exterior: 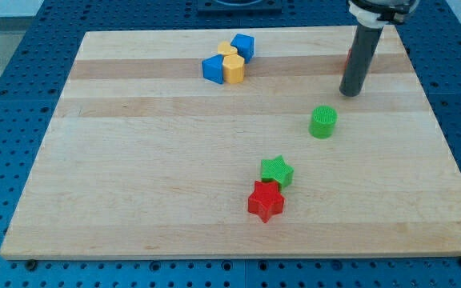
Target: Push the red circle towards the top right corner of the board
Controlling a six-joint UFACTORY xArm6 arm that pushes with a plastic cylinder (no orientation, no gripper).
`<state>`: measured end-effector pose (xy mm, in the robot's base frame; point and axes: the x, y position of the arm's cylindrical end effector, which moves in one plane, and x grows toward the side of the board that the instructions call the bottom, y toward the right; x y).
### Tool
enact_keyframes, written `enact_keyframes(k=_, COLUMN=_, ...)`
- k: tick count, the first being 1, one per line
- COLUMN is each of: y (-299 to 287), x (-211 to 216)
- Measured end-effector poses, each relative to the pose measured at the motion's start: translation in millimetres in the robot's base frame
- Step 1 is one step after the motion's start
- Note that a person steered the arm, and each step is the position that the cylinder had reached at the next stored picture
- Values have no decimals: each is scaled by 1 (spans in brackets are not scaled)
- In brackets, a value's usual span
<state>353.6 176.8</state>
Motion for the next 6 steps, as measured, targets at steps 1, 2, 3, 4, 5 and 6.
enact_keyframes(k=1, y=5, x=-32)
enact_keyframes(k=2, y=28, x=-60)
enact_keyframes(k=3, y=28, x=-60)
enact_keyframes(k=4, y=25, x=-50)
enact_keyframes(k=5, y=18, x=4)
enact_keyframes(k=6, y=18, x=61)
